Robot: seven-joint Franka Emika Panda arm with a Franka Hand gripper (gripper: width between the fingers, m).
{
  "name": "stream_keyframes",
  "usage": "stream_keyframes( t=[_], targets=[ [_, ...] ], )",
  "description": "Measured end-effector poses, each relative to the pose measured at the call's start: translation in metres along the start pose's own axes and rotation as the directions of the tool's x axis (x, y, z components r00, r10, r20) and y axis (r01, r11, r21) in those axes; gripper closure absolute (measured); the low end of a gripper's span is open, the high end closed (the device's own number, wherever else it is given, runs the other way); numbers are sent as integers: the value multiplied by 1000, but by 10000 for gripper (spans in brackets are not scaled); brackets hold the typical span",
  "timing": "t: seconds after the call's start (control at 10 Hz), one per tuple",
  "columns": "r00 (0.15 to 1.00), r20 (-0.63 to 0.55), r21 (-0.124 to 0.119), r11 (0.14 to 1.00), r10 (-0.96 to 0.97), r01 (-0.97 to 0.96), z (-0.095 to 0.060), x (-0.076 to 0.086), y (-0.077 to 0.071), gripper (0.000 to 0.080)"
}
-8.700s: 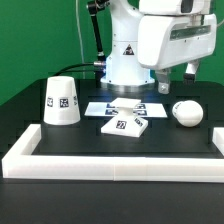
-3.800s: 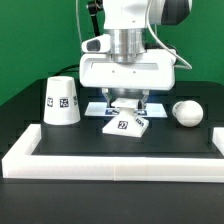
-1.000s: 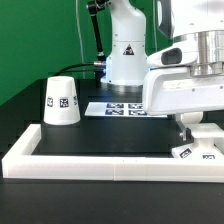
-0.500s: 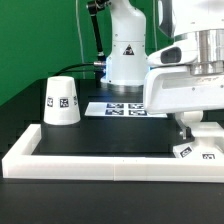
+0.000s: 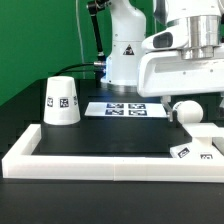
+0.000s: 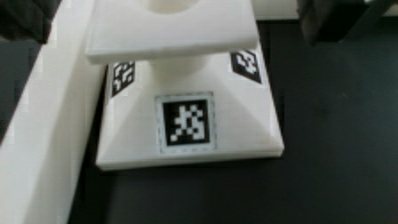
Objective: Assemble lamp
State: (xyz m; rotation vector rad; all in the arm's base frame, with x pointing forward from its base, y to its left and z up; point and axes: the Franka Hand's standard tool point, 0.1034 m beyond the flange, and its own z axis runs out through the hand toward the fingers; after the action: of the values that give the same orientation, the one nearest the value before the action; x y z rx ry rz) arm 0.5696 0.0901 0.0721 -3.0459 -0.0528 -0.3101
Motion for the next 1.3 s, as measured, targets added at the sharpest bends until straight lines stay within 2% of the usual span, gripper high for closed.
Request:
stream_keyframes(
  t=[0.3,0.5,0.6,1.0,1.3],
  targets=[
    [999,20,-3,999,40,-40,-9,-27,-4,101],
    [999,25,-2,1000,30,-30,-6,-52,-16,101],
    [1000,17,-2,1000,22,-22,-5,-56,-19,101],
    [1000,16,-2,1000,22,-22,-5,-55,-18,101],
    [1000,-8,-3,1000,-5,5,-2,-88,-27,101]
  ],
)
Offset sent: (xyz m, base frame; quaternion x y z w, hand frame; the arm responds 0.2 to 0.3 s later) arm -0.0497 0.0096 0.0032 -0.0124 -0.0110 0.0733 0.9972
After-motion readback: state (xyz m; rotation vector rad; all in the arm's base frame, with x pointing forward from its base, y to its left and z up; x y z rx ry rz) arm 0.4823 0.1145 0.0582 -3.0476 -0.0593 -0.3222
